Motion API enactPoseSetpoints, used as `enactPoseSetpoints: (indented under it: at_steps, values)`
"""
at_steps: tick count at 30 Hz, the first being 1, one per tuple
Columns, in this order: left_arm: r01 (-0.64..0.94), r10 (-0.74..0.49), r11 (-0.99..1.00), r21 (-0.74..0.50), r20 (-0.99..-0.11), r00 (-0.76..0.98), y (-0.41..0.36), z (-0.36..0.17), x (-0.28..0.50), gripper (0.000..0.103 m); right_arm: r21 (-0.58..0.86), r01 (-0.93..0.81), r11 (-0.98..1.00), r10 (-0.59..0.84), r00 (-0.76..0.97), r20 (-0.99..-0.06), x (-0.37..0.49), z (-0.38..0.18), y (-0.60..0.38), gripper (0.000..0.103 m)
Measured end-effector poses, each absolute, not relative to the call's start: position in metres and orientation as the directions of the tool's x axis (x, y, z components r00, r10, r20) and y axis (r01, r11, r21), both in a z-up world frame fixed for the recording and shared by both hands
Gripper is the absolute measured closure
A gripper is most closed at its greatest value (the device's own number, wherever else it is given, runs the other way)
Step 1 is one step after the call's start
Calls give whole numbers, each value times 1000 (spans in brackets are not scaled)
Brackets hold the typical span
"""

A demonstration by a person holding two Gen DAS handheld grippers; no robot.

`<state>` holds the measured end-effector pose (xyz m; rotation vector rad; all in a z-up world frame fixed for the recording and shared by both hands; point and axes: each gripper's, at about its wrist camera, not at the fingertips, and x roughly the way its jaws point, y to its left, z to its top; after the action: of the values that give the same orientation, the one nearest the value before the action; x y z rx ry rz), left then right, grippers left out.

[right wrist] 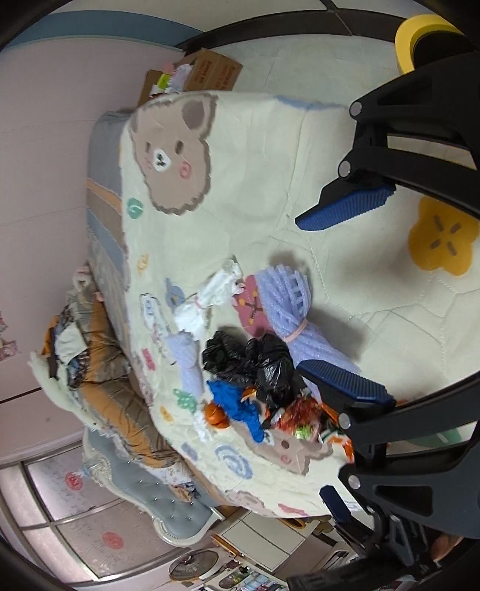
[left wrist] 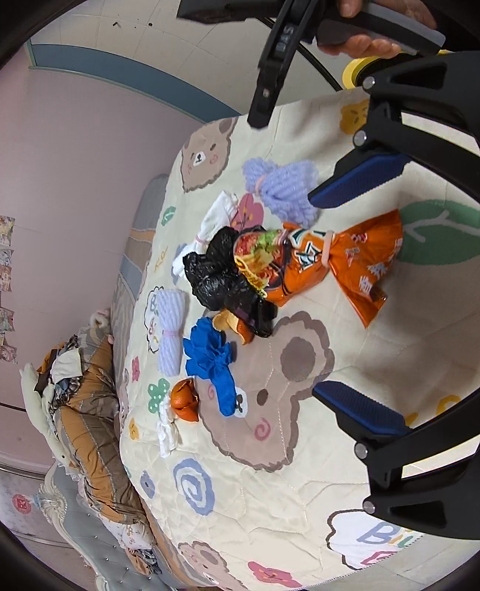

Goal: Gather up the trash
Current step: 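Grasp the lavender mesh net with the right tool while the left grasps the orange wrapper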

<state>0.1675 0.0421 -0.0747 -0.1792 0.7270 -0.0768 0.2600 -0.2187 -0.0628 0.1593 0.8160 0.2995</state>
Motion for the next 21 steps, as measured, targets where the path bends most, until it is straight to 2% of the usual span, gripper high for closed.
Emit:
enactPoseSetpoints:
  at_steps: [8,11,17,19,21]
  values:
    - [3,-125,984,-180,-675,727,39,-87,181,12,250,-148,957,288,596,-749,300,-90,-207,34]
    - [1,-121,985,-174,-682,721,38,-90,184,15,241,-139,960,276,579,-767,313,-98,-201,34]
    - [11,-144,981,-194,-692,708,39,-97,188,28,237,-135,962,271,564,-780,327,-104,-189,34]
    - [28,-154,981,-191,-688,709,38,-98,186,36,233,-141,962,271,561,-782,328,-104,-184,34]
    - [50,-172,980,-194,-686,707,35,-98,184,52,229,-148,962,272,560,-782,328,-103,-180,34]
